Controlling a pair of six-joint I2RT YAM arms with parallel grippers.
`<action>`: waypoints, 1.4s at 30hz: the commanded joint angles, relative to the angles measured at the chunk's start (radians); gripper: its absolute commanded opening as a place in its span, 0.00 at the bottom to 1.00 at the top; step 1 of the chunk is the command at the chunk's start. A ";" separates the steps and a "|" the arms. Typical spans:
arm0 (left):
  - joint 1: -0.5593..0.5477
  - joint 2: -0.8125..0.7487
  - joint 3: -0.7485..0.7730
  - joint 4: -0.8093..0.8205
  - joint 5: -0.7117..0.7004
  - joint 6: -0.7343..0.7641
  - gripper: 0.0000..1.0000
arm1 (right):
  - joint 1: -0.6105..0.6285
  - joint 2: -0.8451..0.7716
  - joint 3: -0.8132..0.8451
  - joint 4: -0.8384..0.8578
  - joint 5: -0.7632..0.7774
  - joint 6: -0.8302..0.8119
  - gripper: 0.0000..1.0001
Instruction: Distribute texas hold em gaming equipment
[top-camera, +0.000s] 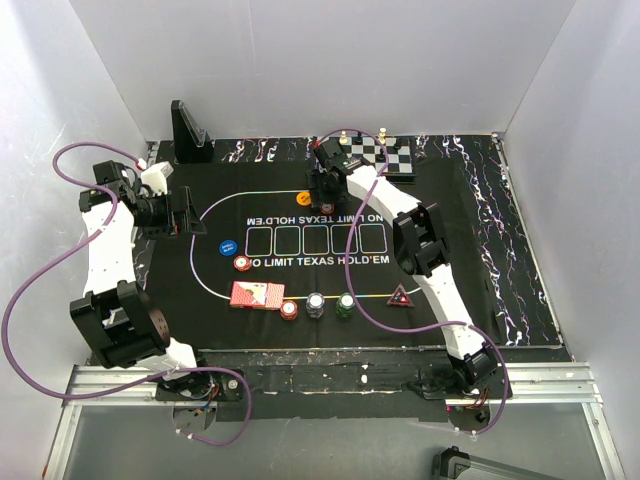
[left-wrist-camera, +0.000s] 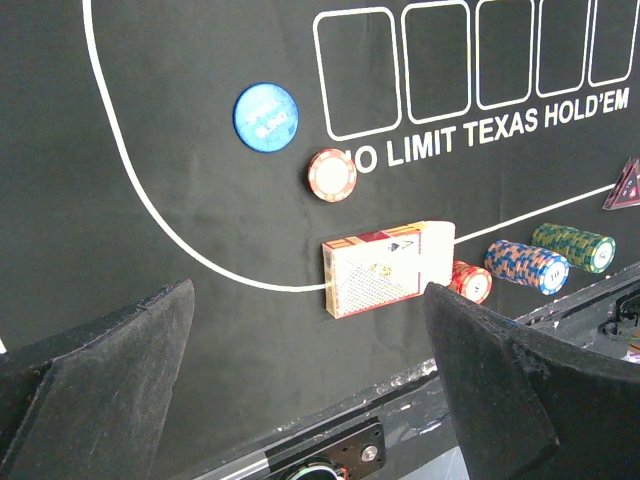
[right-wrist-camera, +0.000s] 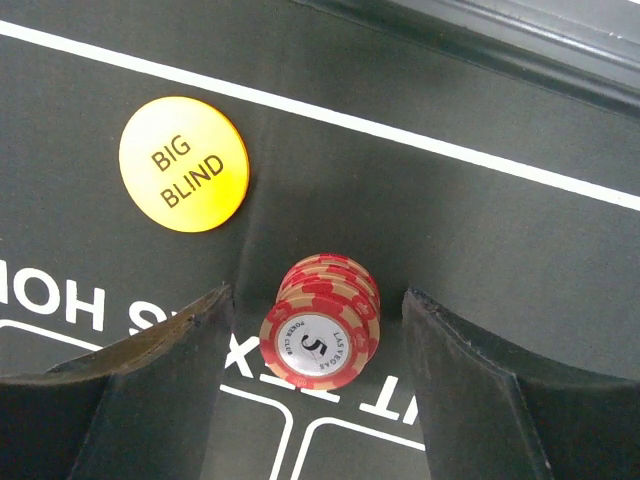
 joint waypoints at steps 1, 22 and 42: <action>0.003 -0.044 0.007 -0.012 0.030 0.008 1.00 | -0.004 -0.018 0.038 -0.033 0.001 0.003 0.76; 0.003 -0.120 0.011 -0.016 -0.011 -0.035 1.00 | 0.461 -0.598 -0.531 0.085 0.058 -0.069 0.88; 0.003 -0.153 0.016 -0.021 -0.028 -0.047 1.00 | 0.624 -0.494 -0.680 0.071 0.024 0.057 0.92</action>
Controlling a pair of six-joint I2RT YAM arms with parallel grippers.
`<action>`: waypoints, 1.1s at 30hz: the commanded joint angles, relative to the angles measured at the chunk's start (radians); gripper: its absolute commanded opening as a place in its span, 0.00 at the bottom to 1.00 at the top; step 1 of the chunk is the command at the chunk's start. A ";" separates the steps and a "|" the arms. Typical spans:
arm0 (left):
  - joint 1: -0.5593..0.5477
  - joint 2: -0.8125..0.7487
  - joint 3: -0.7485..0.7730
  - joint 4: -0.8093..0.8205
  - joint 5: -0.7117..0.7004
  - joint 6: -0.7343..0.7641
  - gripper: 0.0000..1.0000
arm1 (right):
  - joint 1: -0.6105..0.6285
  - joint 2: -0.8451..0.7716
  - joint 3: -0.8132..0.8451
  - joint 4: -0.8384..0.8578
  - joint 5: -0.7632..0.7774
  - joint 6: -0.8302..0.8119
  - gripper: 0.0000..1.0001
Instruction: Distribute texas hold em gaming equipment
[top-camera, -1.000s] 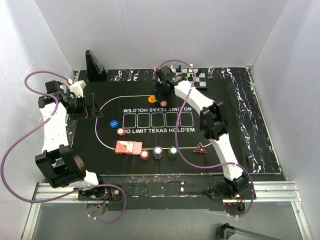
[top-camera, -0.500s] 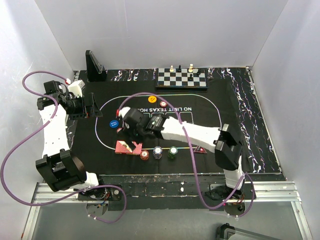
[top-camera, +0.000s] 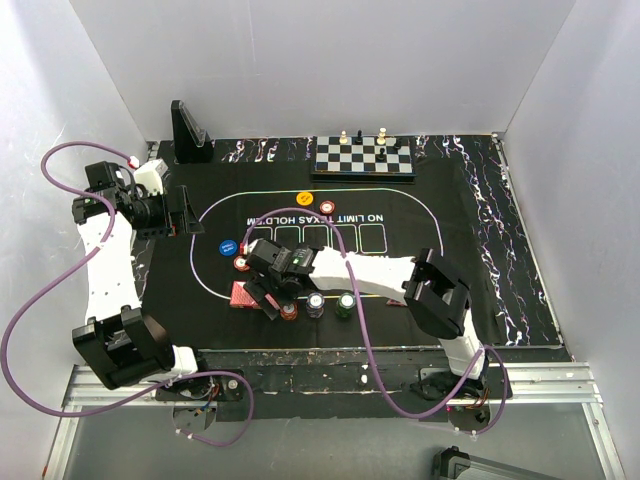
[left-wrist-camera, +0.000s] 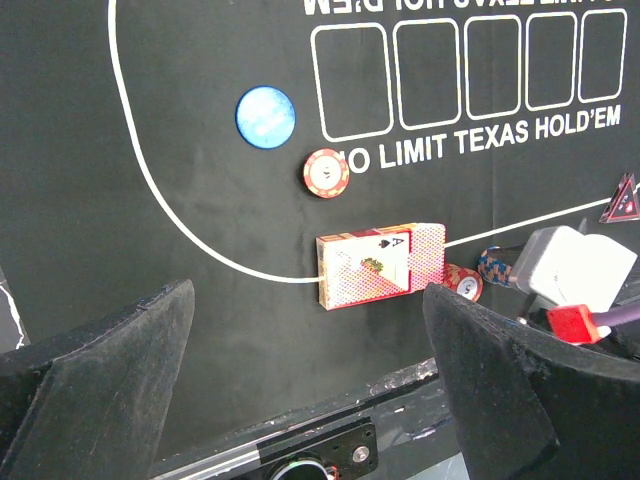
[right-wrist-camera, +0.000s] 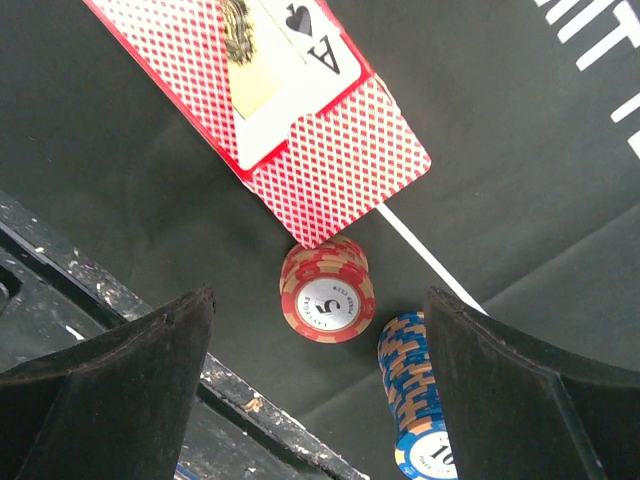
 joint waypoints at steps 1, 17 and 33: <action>0.005 -0.033 0.014 -0.002 0.002 -0.003 1.00 | 0.004 0.019 -0.035 0.032 -0.036 0.025 0.92; 0.005 -0.026 0.020 0.002 -0.007 -0.009 1.00 | 0.004 0.051 -0.074 0.055 -0.071 0.034 0.68; 0.005 -0.031 0.005 0.009 -0.007 -0.004 1.00 | 0.004 0.024 -0.015 0.027 -0.031 0.014 0.50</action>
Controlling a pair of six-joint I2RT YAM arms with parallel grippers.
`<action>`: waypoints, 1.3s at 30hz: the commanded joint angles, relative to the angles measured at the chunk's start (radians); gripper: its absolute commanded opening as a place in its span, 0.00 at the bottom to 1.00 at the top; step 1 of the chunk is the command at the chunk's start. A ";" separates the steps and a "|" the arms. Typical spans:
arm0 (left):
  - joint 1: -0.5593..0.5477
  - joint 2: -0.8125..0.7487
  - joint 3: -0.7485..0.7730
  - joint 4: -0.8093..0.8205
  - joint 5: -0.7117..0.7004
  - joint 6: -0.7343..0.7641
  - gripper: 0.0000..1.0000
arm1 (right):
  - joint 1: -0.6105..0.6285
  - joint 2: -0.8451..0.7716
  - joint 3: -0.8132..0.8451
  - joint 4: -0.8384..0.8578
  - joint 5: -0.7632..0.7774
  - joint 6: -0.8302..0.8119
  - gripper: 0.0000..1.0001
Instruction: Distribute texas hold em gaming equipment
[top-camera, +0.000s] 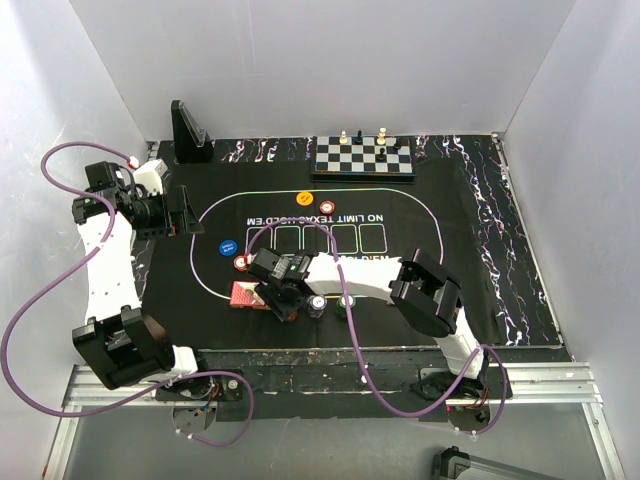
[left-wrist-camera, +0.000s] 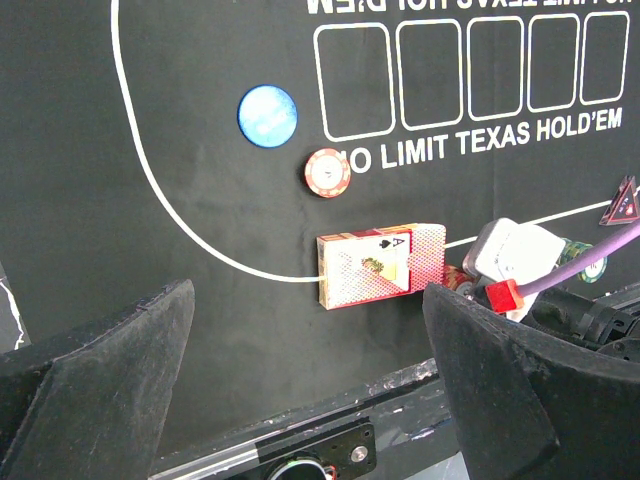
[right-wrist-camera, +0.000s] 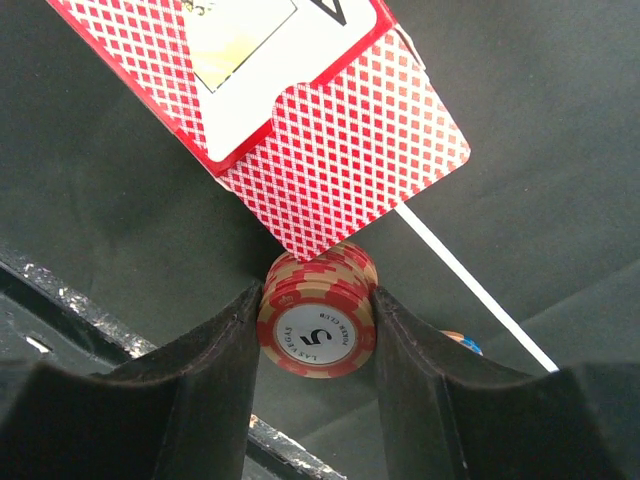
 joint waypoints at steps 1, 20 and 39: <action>0.005 -0.032 0.004 0.009 0.000 0.004 1.00 | 0.004 -0.032 0.052 -0.008 0.013 -0.007 0.47; 0.003 -0.043 0.004 0.008 0.003 0.008 1.00 | -0.060 -0.141 0.069 -0.028 0.056 -0.001 0.01; 0.005 -0.037 -0.004 0.015 0.021 0.011 1.00 | -0.487 -0.569 -0.486 0.000 0.141 0.155 0.01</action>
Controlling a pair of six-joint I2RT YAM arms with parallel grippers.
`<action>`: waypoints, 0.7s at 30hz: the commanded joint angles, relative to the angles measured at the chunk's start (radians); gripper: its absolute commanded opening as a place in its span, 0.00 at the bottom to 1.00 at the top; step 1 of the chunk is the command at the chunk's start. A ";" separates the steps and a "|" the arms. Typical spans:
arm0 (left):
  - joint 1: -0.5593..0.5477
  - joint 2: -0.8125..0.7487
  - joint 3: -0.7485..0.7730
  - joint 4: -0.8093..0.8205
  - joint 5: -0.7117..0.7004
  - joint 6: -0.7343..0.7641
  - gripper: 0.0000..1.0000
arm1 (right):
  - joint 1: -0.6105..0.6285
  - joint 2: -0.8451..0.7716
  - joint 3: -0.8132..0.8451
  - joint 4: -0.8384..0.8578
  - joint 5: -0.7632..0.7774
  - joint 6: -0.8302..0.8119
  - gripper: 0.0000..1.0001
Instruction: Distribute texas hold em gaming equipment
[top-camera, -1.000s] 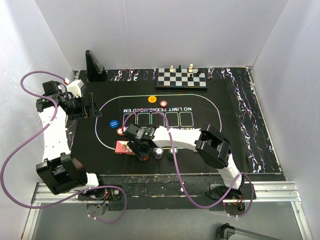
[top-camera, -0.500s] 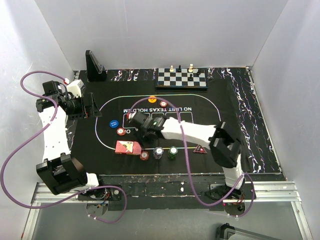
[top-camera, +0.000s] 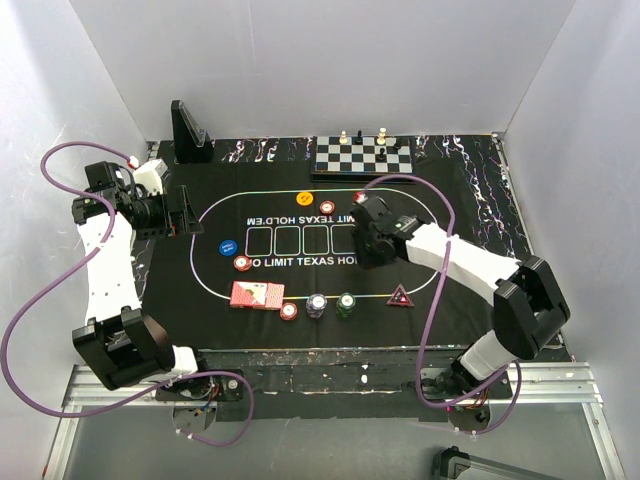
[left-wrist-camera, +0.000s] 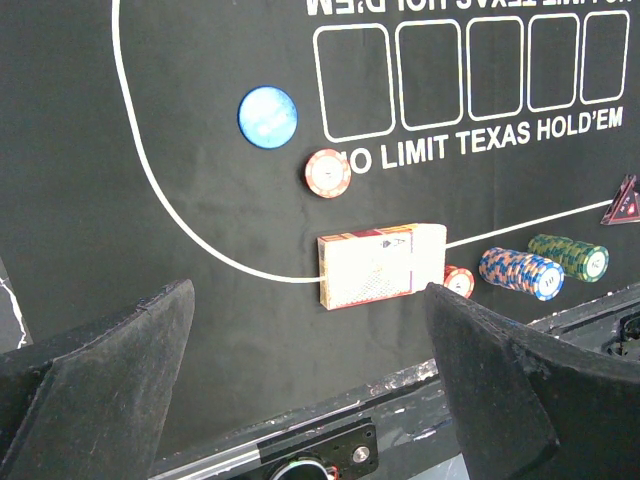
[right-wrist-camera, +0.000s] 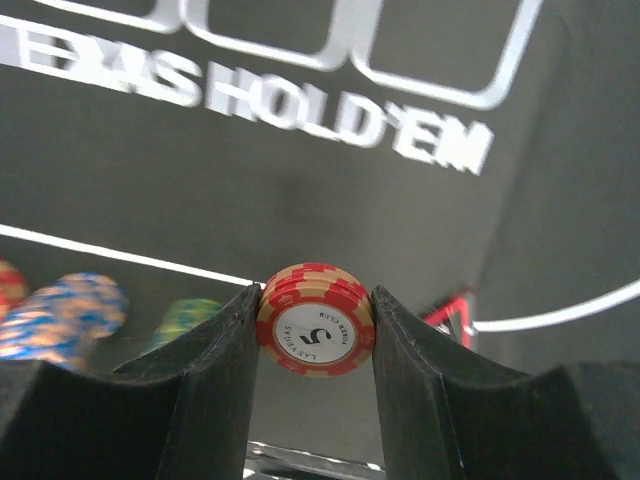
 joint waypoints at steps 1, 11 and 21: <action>0.005 -0.032 -0.006 0.016 0.026 0.008 1.00 | -0.070 -0.068 -0.150 0.021 0.045 0.090 0.01; 0.003 -0.028 -0.012 0.016 0.033 0.009 1.00 | -0.186 -0.051 -0.253 0.077 0.048 0.124 0.01; 0.003 -0.023 0.004 0.010 0.026 0.009 1.00 | -0.172 0.049 -0.215 0.119 -0.024 0.119 0.01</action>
